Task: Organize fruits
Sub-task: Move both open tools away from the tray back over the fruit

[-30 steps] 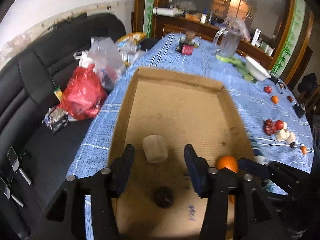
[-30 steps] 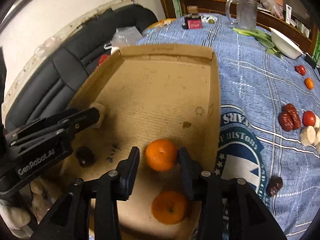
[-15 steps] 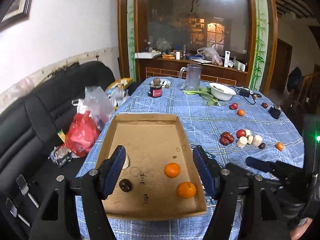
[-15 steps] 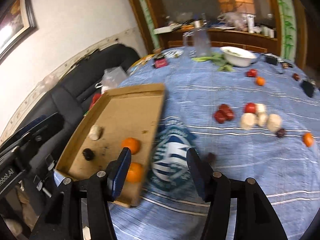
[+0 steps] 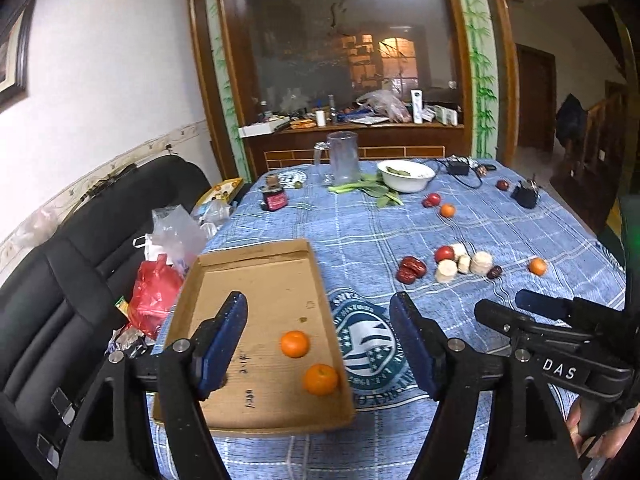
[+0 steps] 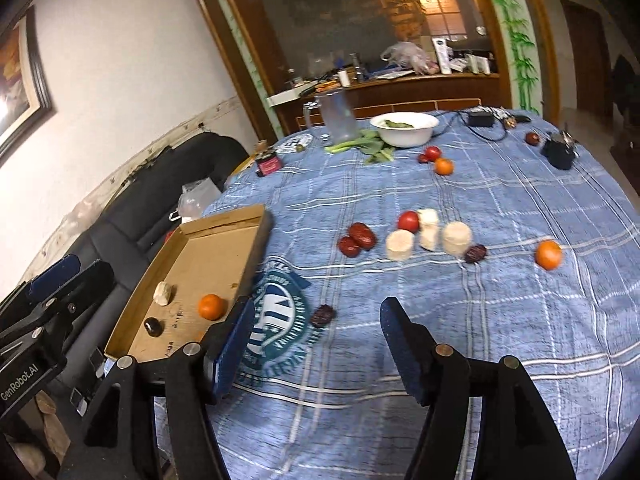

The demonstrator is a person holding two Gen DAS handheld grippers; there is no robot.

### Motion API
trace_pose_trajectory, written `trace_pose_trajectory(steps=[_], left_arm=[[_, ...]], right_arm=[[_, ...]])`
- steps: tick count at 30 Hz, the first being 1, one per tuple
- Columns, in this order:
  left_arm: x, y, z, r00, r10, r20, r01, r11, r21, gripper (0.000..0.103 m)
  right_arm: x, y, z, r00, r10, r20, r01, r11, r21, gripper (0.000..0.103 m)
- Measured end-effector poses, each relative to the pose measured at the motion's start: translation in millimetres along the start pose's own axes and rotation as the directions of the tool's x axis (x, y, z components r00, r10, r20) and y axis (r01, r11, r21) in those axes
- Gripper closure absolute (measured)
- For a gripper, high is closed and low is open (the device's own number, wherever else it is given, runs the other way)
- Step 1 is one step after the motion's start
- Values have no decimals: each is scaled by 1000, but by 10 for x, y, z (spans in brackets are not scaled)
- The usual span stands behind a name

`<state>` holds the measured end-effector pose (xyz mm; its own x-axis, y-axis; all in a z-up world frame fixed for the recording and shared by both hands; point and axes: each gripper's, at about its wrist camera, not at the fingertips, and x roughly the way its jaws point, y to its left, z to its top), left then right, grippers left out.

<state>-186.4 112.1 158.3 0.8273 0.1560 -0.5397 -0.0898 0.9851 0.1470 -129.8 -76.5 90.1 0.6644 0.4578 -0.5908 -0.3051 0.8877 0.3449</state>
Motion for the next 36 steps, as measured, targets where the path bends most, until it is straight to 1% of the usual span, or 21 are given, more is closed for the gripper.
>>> trace_pose_trajectory(steps=[3, 5, 8, 12, 15, 21, 25, 26, 29, 32, 33, 36], left_arm=[[87, -85, -27, 999, -26, -25, 27, 1000, 15, 28], [196, -117, -69, 997, -56, -54, 57, 998, 10, 26], [383, -121, -157, 993, -69, -101, 69, 998, -7, 26], [719, -132, -288, 974, -122, -190, 114, 992, -53, 26], [890, -172, -349, 963, -146, -229, 134, 989, -68, 26], [1146, -253, -363, 947, -170, -272, 156, 985, -72, 26], [1249, -268, -359, 942, -177, -284, 160, 984, -81, 26], [1284, -272, -357, 939, -183, -290, 164, 983, -88, 26], [1399, -312, -338, 925, -215, -312, 188, 976, -114, 26], [1522, -378, -277, 905, -270, -329, 232, 961, -150, 26], [1567, -405, -240, 902, -281, -328, 241, 957, -159, 26], [1690, -524, -119, 909, -269, -318, 235, 962, -142, 26]], right_arm=[[-12, -162, -25, 1000, -13, -1, 13, 1000, 28, 33], [-27, -301, -40, 1000, -27, 1, 27, 998, 53, 32], [-20, -572, -57, 998, -69, -6, 69, 993, 95, 32], [8, -924, -77, 994, -107, -24, 110, 980, 167, 32], [53, -1138, -77, 992, -123, -35, 128, 969, 213, 32], [73, -1423, -45, 988, -149, -47, 156, 955, 252, 32], [-5, -1660, -4, 977, -204, -58, 212, 944, 255, 32], [-25, -1739, 9, 972, -226, -65, 235, 938, 254, 32], [-18, -1900, 67, 959, -267, -93, 282, 925, 253, 32], [34, -1993, 148, 955, -273, -116, 294, 921, 256, 32], [67, -2013, 185, 955, -271, -123, 295, 921, 256, 32], [189, -2028, 288, 952, -272, -138, 299, 923, 243, 32]])
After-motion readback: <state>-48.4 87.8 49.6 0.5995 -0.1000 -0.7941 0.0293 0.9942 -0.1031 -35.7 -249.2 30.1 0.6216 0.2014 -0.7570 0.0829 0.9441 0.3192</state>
